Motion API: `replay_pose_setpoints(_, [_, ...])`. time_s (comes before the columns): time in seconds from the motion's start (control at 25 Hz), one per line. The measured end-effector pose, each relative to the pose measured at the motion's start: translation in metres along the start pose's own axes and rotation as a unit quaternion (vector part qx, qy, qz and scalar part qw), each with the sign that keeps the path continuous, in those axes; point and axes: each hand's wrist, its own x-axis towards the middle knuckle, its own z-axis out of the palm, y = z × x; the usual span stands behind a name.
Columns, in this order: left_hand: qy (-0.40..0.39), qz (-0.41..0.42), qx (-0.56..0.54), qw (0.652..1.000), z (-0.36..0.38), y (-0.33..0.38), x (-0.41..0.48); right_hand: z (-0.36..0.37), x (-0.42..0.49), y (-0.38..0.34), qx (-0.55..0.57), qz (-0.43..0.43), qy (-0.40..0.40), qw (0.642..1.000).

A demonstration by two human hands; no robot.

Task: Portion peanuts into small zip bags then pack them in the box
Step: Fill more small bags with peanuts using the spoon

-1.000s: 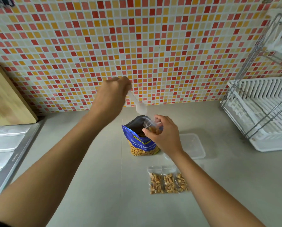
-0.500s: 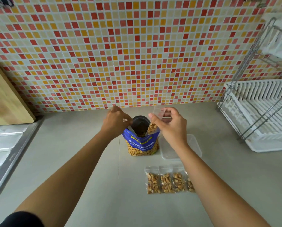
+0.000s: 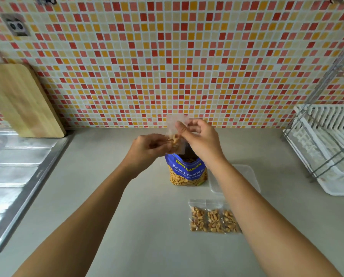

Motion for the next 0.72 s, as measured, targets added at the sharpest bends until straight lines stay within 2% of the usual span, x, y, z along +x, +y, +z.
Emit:
replay_pose_setpoints(0.16, [-0.057, -0.068, -0.1, 0.991, -0.018, -0.019, -0.032, 0.008, -0.014, 0.01, 0.018, -0.016, -0.086, 0.996])
replay_pose_setpoints(0.28, [-0.081, -0.111, -0.112, 0.984, -0.007, -0.053, -0.058, 0.017, -0.04, 0.037, 0.005, 0.021, -0.137, 0.99])
replay_pose_setpoints(0.4, [-0.11, -0.186, -0.123, 0.969, 0.022, -0.098, -0.082, 0.022, -0.067, 0.086, 0.004, 0.079, -0.14, 0.987])
replay_pose_setpoints(0.52, [-0.138, -0.258, -0.123, 0.948, 0.056, -0.132, -0.095, 0.027, -0.08, 0.14, -0.103, 0.134, -0.112, 0.979])
replay_pose_setpoints(0.6, [-0.106, -0.292, -0.1, 0.945, 0.076, -0.147, -0.093, 0.03, -0.082, 0.163, -0.211, 0.13, -0.083, 0.965])
replay_pose_setpoints(0.72, [-0.036, -0.29, 0.043, 0.955, 0.098, -0.154, -0.084, 0.035, -0.078, 0.174, -0.283, 0.112, -0.065, 0.95])
